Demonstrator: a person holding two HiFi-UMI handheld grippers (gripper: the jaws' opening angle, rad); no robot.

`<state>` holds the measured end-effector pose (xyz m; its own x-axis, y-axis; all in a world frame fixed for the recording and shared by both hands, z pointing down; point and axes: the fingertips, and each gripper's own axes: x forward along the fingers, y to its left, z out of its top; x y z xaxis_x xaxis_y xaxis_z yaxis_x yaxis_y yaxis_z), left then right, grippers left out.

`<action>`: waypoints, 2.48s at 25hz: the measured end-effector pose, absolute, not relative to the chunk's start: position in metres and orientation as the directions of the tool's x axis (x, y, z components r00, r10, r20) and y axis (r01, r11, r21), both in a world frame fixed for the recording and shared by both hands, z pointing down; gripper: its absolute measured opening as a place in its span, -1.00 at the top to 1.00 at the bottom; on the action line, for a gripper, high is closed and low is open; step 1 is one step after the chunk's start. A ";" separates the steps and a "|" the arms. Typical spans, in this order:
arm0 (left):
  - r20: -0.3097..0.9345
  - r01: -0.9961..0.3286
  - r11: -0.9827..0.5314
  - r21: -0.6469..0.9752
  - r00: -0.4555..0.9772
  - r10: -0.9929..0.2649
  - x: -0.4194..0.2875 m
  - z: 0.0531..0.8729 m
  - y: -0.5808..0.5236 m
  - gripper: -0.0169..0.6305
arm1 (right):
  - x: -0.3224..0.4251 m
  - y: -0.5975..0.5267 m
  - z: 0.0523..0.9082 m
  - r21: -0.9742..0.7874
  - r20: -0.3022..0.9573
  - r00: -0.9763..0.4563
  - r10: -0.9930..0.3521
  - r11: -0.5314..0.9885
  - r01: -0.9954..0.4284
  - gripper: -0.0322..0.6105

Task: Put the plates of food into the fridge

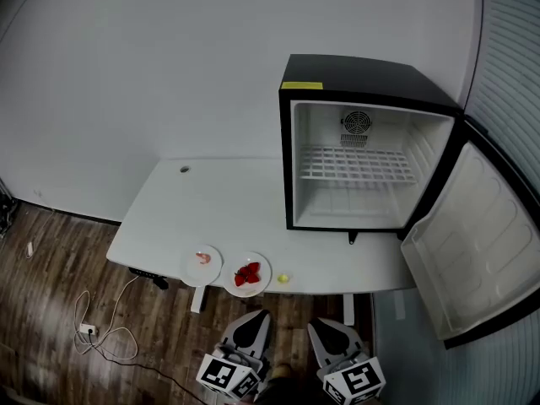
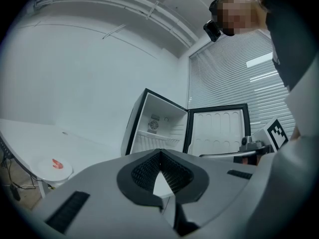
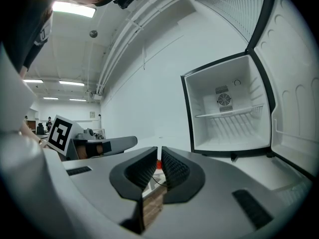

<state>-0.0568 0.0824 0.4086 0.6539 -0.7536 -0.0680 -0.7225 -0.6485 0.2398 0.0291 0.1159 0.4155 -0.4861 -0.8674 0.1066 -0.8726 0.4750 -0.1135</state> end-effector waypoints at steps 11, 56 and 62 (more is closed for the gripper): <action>-0.025 -0.746 -0.618 0.246 0.633 -0.774 -0.084 0.442 0.013 0.93 | 0.007 0.041 0.475 -0.080 0.269 -0.456 -0.848 0.452 -0.888 0.71; -0.036 -0.757 -0.594 0.272 0.609 -0.793 -0.103 0.503 -0.037 0.93 | -0.015 -0.058 0.590 0.006 0.504 -0.226 -0.834 0.264 -0.964 0.45; -0.049 -0.737 -0.620 0.269 0.632 -0.773 -0.094 0.495 -0.040 0.93 | -0.007 -0.058 0.584 0.009 0.472 -0.235 -0.849 0.272 -0.962 0.47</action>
<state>-0.0938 -0.0401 0.4952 0.6321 -0.7733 -0.0490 -0.7372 -0.6196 0.2695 -0.0071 -0.0584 0.5835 -0.2355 -0.8493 0.4724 -0.9622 0.2720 0.0094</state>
